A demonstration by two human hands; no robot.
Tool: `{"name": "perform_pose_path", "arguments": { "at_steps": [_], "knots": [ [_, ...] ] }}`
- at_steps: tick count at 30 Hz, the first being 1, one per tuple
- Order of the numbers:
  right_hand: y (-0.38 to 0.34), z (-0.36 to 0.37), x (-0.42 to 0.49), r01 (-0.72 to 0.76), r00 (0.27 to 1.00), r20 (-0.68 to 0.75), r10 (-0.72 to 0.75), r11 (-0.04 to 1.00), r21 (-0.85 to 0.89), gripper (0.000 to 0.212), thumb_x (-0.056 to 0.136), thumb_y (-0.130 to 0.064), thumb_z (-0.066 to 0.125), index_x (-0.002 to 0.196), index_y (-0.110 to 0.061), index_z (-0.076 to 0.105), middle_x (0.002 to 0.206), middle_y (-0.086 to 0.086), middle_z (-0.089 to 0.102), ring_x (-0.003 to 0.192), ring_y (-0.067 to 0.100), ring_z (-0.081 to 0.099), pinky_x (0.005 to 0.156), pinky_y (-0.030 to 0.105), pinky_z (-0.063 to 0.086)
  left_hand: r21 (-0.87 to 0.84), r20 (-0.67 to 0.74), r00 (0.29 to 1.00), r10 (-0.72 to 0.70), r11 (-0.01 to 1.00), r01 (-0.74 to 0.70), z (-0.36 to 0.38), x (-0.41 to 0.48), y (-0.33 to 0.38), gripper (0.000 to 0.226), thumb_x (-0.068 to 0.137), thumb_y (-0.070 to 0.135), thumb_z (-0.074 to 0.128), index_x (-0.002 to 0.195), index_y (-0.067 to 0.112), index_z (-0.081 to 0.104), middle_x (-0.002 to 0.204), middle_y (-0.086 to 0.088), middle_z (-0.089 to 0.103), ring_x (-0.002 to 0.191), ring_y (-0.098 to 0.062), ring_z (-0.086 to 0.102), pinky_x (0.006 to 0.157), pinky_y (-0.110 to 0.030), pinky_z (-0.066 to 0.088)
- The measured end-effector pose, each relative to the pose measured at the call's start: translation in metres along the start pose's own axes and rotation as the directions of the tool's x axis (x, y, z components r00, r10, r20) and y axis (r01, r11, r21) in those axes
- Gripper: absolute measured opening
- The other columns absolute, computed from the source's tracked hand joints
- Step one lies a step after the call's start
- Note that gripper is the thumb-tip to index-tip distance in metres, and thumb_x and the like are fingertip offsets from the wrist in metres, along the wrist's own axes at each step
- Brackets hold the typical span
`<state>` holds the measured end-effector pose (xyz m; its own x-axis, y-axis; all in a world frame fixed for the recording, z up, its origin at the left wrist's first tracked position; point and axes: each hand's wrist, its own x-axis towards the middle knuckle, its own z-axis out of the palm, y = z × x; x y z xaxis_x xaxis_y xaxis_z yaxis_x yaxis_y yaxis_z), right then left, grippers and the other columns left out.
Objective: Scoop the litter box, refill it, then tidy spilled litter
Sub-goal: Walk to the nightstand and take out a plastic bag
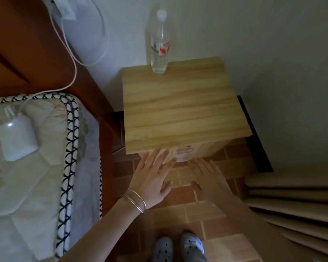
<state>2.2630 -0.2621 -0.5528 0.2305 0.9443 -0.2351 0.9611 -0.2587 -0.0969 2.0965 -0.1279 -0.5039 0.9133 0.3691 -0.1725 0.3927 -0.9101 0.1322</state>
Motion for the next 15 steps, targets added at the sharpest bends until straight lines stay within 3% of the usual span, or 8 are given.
{"name": "perform_pose_path", "arguments": {
  "at_steps": [2,6,8,11,15],
  "knots": [
    [0.006,0.031,0.023,-0.040,0.998,0.039,0.041,0.999,-0.020,0.067,0.078,-0.042,0.065,0.135,-0.013,0.046,0.136,0.008,0.051,0.127,0.024,0.047,0.098,0.049,0.043,0.021,-0.020,1.000,-0.003,1.000,0.004,0.026,0.009,-0.004,0.061,0.083,0.053,0.035,0.136,0.023,0.038,0.143,-0.008,0.043,0.135,-0.030,0.036,0.106,-0.053,0.033],
    [0.018,0.081,0.061,-0.053,0.993,0.098,0.059,0.997,-0.063,0.070,0.093,-0.045,0.040,0.148,-0.014,0.009,0.157,0.005,0.009,0.144,0.019,0.005,0.113,0.050,0.013,0.038,-0.058,0.998,-0.018,0.999,0.020,0.060,0.020,-0.012,0.064,0.082,0.053,0.036,0.139,0.023,0.037,0.148,-0.009,0.034,0.137,-0.031,0.032,0.109,-0.053,0.029],
    [0.019,0.099,0.073,-0.074,0.991,0.109,0.082,0.995,-0.068,0.074,0.094,-0.047,0.039,0.148,-0.014,0.001,0.157,0.005,0.001,0.144,0.019,-0.005,0.113,0.051,0.010,0.047,-0.077,0.997,-0.010,0.999,0.014,0.072,0.023,-0.016,0.064,0.082,0.052,0.037,0.139,0.022,0.038,0.149,-0.010,0.032,0.137,-0.031,0.031,0.109,-0.053,0.029],
    [0.015,0.111,0.080,-0.123,0.988,0.090,0.126,0.992,-0.035,0.081,0.091,-0.050,0.042,0.148,-0.015,-0.004,0.157,0.005,-0.002,0.144,0.020,-0.008,0.113,0.051,0.012,0.041,-0.079,0.997,-0.026,0.999,0.029,0.083,0.027,-0.019,0.065,0.082,0.051,0.040,0.140,0.022,0.038,0.149,-0.010,0.032,0.137,-0.032,0.030,0.108,-0.054,0.030],
    [0.011,0.112,0.079,-0.180,0.982,0.058,0.178,0.983,0.039,0.079,0.089,-0.048,0.047,0.148,-0.016,0.005,0.152,0.005,0.012,0.143,0.021,0.005,0.113,0.046,0.015,0.024,-0.056,0.996,-0.070,0.997,0.072,0.088,0.023,-0.019,0.064,0.083,0.052,0.037,0.139,0.023,0.035,0.147,-0.012,0.036,0.137,-0.033,0.031,0.107,-0.054,0.032]
  ]
}}
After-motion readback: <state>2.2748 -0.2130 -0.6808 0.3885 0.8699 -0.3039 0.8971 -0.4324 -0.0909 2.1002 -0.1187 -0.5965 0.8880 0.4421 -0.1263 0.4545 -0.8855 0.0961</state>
